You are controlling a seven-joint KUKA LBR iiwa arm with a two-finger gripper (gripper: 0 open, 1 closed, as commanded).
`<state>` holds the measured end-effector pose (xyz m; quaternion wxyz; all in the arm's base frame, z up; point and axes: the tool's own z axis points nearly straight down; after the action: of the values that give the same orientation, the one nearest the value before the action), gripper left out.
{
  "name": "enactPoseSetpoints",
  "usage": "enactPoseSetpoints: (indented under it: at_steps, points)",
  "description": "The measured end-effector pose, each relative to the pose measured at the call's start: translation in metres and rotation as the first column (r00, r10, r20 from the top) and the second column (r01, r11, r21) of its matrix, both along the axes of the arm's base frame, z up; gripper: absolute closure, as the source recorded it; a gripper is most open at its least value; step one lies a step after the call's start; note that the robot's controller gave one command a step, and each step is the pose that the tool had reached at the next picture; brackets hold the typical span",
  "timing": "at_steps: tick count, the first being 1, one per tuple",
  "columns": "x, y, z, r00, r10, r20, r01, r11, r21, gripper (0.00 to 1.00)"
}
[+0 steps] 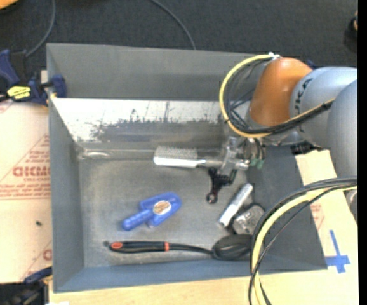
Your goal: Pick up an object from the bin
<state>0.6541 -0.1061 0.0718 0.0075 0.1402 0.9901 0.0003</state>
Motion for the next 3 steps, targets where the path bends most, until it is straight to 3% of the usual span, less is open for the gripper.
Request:
enactPoseSetpoints:
  at_steps: [3]
  points:
    - [0.0, -0.001, 0.022, 1.0, 0.001, 0.005, -0.001, 1.0, -0.002, 1.0]
